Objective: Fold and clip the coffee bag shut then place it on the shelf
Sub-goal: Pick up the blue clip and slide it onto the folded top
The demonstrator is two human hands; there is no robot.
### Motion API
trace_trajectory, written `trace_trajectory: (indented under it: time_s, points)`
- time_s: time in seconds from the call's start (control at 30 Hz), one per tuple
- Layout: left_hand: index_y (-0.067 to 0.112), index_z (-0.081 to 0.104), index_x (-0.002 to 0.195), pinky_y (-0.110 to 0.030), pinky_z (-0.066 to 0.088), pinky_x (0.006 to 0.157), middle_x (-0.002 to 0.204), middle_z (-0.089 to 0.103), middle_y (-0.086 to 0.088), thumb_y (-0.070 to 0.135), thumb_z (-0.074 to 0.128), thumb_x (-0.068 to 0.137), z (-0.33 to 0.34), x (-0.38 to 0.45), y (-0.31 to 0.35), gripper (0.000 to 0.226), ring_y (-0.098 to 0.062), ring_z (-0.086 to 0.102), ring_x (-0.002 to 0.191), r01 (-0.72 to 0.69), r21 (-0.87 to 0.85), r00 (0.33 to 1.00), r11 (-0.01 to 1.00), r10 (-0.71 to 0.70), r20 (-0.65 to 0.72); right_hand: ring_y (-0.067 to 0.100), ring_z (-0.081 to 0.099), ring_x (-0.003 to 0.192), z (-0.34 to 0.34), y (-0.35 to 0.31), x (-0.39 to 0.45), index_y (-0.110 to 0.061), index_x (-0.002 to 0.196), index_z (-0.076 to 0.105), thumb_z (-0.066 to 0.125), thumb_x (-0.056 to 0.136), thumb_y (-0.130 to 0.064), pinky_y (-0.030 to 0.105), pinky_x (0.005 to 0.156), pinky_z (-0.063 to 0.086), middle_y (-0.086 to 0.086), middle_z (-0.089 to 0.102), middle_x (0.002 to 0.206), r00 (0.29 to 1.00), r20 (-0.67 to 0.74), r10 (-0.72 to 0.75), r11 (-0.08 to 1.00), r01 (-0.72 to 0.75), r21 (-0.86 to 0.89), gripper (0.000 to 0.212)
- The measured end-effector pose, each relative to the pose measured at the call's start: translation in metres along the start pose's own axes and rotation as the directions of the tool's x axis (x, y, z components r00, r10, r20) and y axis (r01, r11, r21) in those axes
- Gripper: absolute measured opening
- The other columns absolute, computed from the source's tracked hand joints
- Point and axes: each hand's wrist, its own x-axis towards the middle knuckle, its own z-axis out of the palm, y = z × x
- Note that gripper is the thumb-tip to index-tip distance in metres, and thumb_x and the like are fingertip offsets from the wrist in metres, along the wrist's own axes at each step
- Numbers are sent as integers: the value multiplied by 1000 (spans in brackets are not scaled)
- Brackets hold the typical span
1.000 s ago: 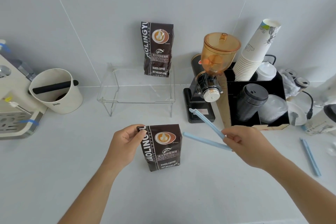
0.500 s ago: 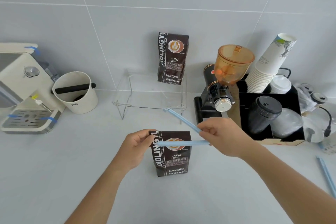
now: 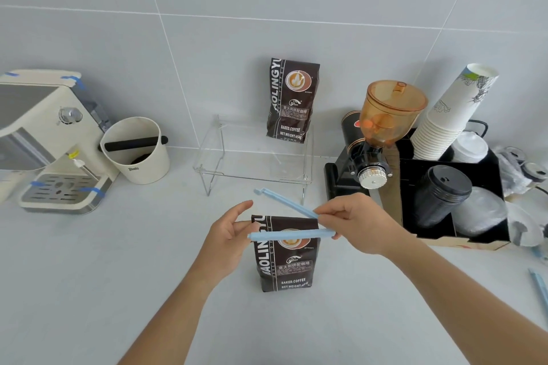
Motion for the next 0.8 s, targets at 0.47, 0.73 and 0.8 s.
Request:
trace_trajectory:
  time_s: [0.47,0.73,0.8]
  points:
    - [9,57,121,-19,56,77,80,79,-6,-7,54,93,4,-5,13,33,-12,71,76,-39,-75,998,996,44,54,6,63,63,4,-8,15,-33,79,78,64,91,-14,19,57,52,-10,76,73,996,78,40,983,-53,178,26]
    - [16,65,103,-12,45,55,56,66,6,-4,60,90,2,-3,12,24,-6,53,52,-60,20,998,998,59,18,15,59,69,6,-7,24,-13,84,81,61,91,-6,22,57,49,13,76,83,979,189,70,936,-130,328,23]
    - [16,67,99,-14,48,57,59,68,2,-4,62,89,1,-1,11,23,-8,55,55,-48,11,999,999,48,-4,15,60,71,6,-5,25,-10,86,80,60,92,-6,22,58,50,15,76,86,973,216,77,922,-152,355,21]
